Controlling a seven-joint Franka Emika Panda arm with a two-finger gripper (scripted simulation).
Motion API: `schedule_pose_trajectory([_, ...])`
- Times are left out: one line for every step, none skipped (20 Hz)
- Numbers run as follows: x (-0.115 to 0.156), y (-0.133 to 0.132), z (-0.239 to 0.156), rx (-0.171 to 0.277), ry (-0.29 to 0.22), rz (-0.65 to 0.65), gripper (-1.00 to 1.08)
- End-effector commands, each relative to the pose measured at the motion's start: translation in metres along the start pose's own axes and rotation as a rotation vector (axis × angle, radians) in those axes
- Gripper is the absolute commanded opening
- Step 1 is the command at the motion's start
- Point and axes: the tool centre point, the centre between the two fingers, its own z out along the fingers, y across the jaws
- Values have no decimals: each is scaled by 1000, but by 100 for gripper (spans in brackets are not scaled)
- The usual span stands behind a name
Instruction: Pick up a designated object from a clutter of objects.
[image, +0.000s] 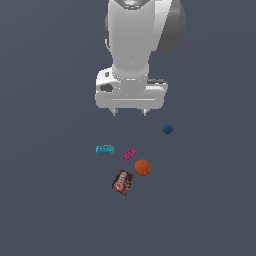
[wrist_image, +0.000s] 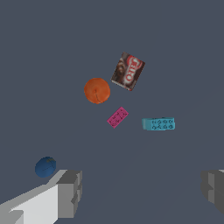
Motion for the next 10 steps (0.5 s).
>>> schedule_pose_trajectory([0,0,0,0,0,0,100])
schedule_pose_trajectory([0,0,0,-1,0,-1,100])
schedule_pose_trajectory([0,0,0,-2,0,-2,100])
schedule_pose_trajectory([0,1,0,-5,-1,-4,100])
schedule_pose_trajectory([0,1,1,-9,-2,-7,100])
schedule_pose_trajectory([0,2,1,-14,-2,-11,100])
schedule_pose_trajectory([1,3,1,-20,-4,-15,100])
schedule_pose_trajectory([1,4,1,-25,-5,-19,100])
schedule_pose_trajectory([1,5,2,-29,-5,-22,100])
schedule_pose_trajectory([1,6,2,-32,-6,-24,100])
